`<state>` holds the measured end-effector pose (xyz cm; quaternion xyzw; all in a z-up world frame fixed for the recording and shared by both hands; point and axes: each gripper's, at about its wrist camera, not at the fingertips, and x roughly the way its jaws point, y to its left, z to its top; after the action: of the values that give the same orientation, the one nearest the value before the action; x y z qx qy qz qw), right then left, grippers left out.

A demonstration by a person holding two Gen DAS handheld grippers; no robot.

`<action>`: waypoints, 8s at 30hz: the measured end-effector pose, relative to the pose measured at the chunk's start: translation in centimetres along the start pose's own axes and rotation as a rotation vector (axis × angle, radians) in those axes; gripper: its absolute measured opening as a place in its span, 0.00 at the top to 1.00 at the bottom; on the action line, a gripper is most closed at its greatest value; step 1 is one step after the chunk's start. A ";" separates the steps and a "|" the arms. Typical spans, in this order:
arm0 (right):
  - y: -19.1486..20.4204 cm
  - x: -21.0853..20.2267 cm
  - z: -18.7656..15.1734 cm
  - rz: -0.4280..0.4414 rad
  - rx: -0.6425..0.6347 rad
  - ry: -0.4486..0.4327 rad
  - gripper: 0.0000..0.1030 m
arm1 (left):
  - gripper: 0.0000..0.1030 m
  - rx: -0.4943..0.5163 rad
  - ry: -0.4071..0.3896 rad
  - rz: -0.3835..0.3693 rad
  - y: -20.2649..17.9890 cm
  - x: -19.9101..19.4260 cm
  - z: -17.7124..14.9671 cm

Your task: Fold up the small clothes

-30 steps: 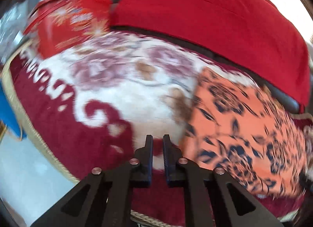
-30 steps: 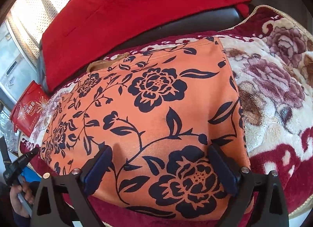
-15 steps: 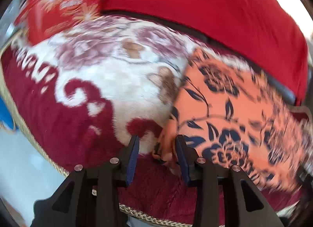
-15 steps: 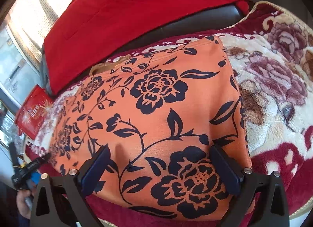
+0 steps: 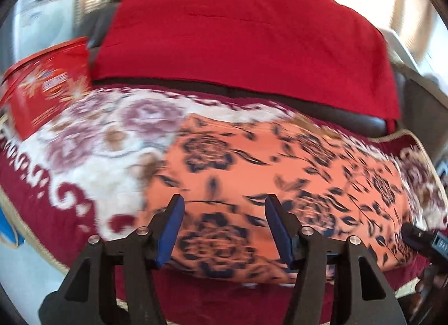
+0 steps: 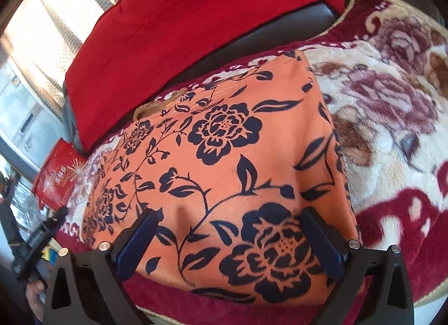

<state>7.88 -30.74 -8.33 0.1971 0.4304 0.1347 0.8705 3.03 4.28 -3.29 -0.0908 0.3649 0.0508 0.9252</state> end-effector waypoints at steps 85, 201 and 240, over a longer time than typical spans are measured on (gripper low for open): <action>4.7 -2.2 1.8 -0.083 -0.052 -0.121 0.76 | 0.09 0.042 0.007 -0.095 -2.2 2.7 0.8; 21.5 6.7 -2.1 0.266 -0.197 0.011 0.28 | 0.10 -0.441 -0.130 -0.178 16.7 0.1 0.8; 12.8 7.9 -8.6 0.626 0.494 0.110 0.24 | 0.30 -0.491 0.211 -0.247 14.9 4.6 0.0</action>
<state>4.86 -14.27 -12.71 0.5142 0.4149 0.2961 0.6897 4.03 18.98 -8.36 -0.3606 0.4222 0.0147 0.8315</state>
